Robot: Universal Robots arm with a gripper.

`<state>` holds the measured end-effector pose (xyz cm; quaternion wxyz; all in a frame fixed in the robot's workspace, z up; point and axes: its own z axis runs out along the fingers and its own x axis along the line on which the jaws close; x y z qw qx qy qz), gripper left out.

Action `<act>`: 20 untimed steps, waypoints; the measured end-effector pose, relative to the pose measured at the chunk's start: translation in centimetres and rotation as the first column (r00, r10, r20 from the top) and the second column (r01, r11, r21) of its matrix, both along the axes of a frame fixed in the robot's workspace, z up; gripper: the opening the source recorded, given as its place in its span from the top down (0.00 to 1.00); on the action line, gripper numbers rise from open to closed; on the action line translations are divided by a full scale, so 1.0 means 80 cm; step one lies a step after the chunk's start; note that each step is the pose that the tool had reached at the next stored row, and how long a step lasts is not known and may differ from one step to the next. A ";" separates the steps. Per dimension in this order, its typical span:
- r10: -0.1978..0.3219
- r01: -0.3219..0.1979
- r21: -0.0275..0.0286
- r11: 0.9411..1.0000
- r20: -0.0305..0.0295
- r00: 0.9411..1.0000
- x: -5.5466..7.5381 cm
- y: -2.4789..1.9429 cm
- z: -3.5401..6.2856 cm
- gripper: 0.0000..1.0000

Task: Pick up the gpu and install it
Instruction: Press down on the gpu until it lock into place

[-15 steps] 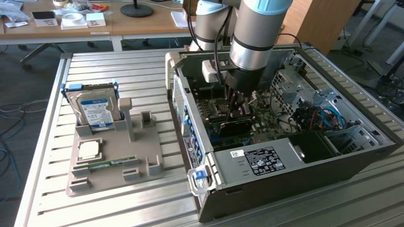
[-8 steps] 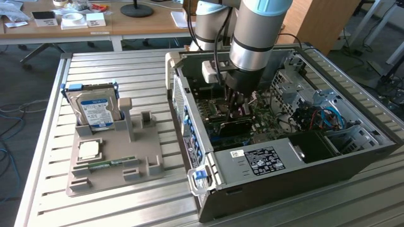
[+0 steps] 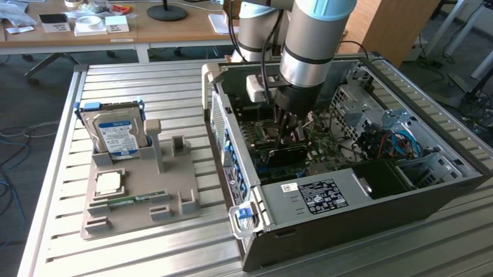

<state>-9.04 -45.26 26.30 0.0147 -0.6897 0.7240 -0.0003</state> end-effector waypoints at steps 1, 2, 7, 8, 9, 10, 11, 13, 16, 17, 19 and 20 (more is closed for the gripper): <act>0.000 0.000 0.000 1.000 0.000 1.000 0.000 0.0000 0.000 0.89; 0.000 0.000 0.000 1.000 0.000 1.000 0.000 0.0000 0.000 0.89; 0.000 0.000 0.000 1.000 0.000 1.000 0.000 0.0000 -0.001 0.89; 0.000 0.000 0.000 1.000 0.000 1.000 0.000 0.0000 -0.001 0.89; 0.000 0.000 0.000 1.000 0.000 1.000 0.000 0.0000 -0.001 0.89; 0.000 0.000 0.000 1.000 0.000 1.000 0.000 0.0000 -0.001 0.89; 0.000 0.000 0.000 1.000 0.000 1.000 0.000 0.0000 -0.002 0.89; 0.000 0.000 0.000 1.000 0.000 1.000 -0.002 0.0001 -0.002 0.89; 0.000 0.000 0.000 1.000 0.000 1.000 -0.005 0.0000 -0.003 0.89; 0.000 0.000 0.000 1.000 0.000 1.000 -0.005 0.0000 -0.003 0.89; 0.000 0.000 0.000 1.000 0.000 1.000 -0.005 0.0000 -0.003 0.89; 0.000 0.000 0.000 1.000 0.000 1.000 -0.005 0.0000 -0.003 0.89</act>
